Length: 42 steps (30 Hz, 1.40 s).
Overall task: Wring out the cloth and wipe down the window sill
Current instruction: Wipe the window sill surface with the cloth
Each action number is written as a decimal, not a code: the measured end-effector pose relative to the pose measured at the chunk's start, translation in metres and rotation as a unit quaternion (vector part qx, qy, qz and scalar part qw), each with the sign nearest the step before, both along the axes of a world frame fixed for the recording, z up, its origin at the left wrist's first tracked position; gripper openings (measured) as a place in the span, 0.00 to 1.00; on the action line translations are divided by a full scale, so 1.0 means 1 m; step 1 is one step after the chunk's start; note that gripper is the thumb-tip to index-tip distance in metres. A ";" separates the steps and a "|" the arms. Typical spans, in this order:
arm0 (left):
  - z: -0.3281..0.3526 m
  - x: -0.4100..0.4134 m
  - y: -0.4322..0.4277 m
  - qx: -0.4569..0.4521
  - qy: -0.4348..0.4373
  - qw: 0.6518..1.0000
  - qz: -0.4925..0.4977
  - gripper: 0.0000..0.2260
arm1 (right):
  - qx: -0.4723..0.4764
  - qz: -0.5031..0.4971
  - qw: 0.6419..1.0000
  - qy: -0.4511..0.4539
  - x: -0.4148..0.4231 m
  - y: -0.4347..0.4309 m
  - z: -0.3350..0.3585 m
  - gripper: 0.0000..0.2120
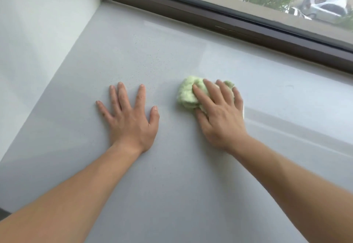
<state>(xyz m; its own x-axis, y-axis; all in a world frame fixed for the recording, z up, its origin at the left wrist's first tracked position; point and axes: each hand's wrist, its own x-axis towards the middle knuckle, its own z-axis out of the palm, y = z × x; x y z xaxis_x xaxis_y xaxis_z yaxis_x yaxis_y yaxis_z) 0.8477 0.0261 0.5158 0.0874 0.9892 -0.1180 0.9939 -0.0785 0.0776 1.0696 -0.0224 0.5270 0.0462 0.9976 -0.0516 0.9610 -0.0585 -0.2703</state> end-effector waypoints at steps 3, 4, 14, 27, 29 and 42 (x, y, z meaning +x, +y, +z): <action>0.000 0.000 0.000 -0.002 0.004 1.000 0.003 0.31 | -0.014 0.079 0.997 -0.011 0.025 -0.014 -0.001 0.28; 0.000 0.000 0.000 -0.004 0.004 1.000 0.004 0.31 | -0.011 0.042 0.999 -0.013 0.039 -0.004 -0.001 0.28; -0.001 -0.005 0.000 0.004 -0.055 0.998 -0.001 0.27 | 0.013 0.010 1.000 -0.016 -0.038 -0.067 -0.003 0.29; 0.014 -0.033 -0.008 0.043 -0.355 0.934 0.000 0.09 | 0.003 -0.090 0.996 -0.004 -0.086 -0.093 0.002 0.29; 0.017 -0.051 -0.027 0.038 -0.333 0.941 -0.045 0.10 | -0.005 0.019 1.000 -0.011 -0.120 -0.147 0.004 0.30; 0.005 -0.118 -0.100 -0.017 -0.173 0.970 -0.171 0.26 | -0.016 -0.023 1.000 0.002 -0.172 -0.177 0.006 0.29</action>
<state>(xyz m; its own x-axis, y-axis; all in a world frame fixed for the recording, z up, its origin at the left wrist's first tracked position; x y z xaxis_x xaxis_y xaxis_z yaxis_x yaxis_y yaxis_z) 0.7295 -0.0743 0.5206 0.4498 0.8914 -0.0546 0.8242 -0.3908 0.4099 0.8975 -0.1994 0.5333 0.0916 0.9923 -0.0829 0.9559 -0.1109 -0.2718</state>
